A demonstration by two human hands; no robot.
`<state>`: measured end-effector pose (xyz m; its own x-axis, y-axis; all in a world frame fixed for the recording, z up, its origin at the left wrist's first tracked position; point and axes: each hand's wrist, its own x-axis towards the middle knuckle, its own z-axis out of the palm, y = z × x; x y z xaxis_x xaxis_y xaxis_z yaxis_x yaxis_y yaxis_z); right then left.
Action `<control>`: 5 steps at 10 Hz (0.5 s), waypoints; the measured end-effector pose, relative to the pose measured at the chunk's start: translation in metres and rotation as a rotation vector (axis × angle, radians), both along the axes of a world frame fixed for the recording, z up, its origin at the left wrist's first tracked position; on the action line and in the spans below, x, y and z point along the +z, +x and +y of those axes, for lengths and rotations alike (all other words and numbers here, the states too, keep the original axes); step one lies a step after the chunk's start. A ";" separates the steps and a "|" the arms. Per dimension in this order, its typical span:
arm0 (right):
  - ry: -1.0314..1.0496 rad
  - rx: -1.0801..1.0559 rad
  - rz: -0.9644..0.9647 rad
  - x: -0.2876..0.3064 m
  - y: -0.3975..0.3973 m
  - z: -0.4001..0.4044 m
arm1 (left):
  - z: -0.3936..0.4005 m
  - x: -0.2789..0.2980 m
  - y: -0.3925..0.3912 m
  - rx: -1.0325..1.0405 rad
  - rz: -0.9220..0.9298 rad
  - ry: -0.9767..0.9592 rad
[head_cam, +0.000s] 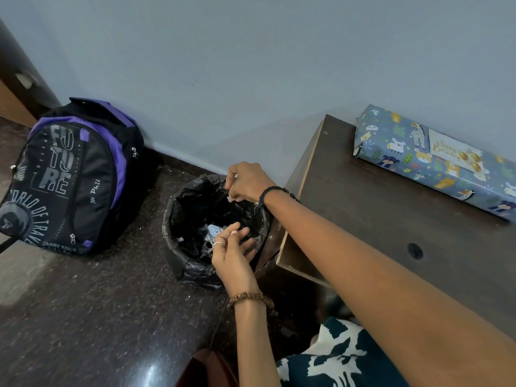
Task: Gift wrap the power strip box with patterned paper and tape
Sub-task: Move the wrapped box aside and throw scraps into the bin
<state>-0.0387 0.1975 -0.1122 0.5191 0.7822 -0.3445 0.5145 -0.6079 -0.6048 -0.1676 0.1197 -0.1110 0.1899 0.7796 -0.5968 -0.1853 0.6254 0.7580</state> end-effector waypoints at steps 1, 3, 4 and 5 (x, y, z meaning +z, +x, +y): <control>0.006 -0.002 0.000 -0.001 0.000 0.000 | 0.000 -0.001 0.000 -0.001 0.004 0.007; -0.022 0.039 0.020 0.001 0.001 -0.001 | 0.000 0.000 0.000 0.000 0.004 0.000; -0.023 0.037 -0.033 0.003 0.001 -0.001 | -0.001 0.000 0.000 0.001 0.007 0.004; -0.022 0.043 -0.053 0.003 0.002 -0.002 | -0.001 -0.001 0.000 -0.001 0.007 0.002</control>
<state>-0.0369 0.1959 -0.1095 0.5029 0.7968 -0.3350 0.5713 -0.5973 -0.5629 -0.1672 0.1191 -0.1118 0.1864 0.7806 -0.5966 -0.1795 0.6241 0.7605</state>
